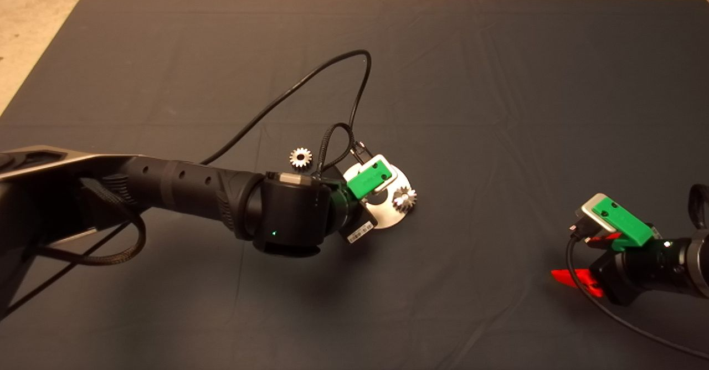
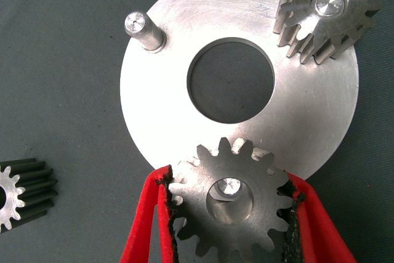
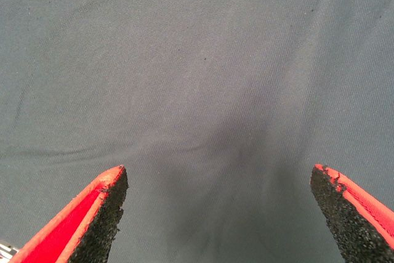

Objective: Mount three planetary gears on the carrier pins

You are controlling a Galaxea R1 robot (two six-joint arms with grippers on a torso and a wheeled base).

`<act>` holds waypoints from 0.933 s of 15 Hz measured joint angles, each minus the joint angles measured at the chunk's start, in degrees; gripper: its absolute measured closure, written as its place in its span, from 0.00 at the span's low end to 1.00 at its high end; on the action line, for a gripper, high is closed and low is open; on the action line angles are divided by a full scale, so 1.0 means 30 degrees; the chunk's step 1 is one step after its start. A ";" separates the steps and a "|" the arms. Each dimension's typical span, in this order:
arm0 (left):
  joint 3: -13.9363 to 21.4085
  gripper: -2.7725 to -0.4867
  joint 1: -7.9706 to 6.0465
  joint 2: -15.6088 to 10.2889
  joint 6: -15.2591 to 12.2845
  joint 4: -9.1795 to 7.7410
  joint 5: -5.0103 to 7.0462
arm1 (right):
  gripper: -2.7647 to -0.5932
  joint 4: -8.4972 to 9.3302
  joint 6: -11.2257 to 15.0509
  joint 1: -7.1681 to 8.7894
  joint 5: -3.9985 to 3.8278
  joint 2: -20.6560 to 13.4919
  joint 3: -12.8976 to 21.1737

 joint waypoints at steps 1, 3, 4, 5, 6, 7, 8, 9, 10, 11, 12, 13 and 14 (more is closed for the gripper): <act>0.0000 0.92 0.0000 0.0000 0.0000 0.0002 0.0003 | 0.26 0.0000 0.0000 0.0000 0.0000 -0.0016 0.0000; 0.0000 0.92 0.0006 0.0001 0.0000 0.0002 -0.0002 | 0.26 0.0000 0.0000 0.0000 0.0000 -0.0089 0.0000; 0.0000 0.92 0.0000 0.0000 0.0000 0.0002 -0.0002 | 0.26 0.0000 0.0000 0.0000 0.0008 -0.0138 0.0000; 0.0000 0.92 0.0008 0.0004 -0.0008 0.0002 0.0006 | 0.26 0.0000 -0.0008 0.0000 -0.0004 -0.0138 0.0000; 0.0000 0.92 0.0008 0.0004 -0.0008 0.0002 0.0006 | 0.26 0.0000 -0.0008 0.0000 0.0000 -0.0138 0.0000; 0.0000 0.92 0.0008 0.0004 0.0000 0.0002 0.0006 | 0.26 0.0000 -0.0008 0.0000 0.0008 -0.0183 0.0000; 0.0000 0.92 0.0008 0.0002 0.0000 0.0002 0.0006 | 0.26 0.0000 -0.0008 0.0004 -0.0004 -0.0203 0.0000; 0.0000 0.92 0.0008 0.0004 -0.0008 -0.0004 -0.0002 | 0.26 0.0000 -0.0008 0.0000 0.0000 -0.0203 0.0000; 0.0000 0.92 0.0008 0.0004 -0.0008 -0.0005 -0.0002 | 0.26 0.0000 -0.0008 0.0000 -0.0004 -0.0203 0.0000; 0.0000 0.92 0.0008 0.0000 -0.0004 0.0002 0.0002 | 0.26 0.0000 -0.0008 0.0000 0.0000 -0.0203 0.0000; 0.0000 0.92 0.0053 0.0000 0.0000 0.0004 0.0006 | 0.26 0.0000 -0.0016 0.0000 -0.0004 -0.0203 0.0000; 0.0000 0.92 0.0110 -0.0016 0.0000 0.0002 -0.0002 | 0.26 0.0000 -0.0053 0.0000 -0.0004 -0.0203 0.0000; 0.0000 0.92 0.0150 -0.0045 -0.0004 0.0002 -0.0010 | 0.26 0.0000 -0.0115 0.0000 0.0000 -0.0211 0.0000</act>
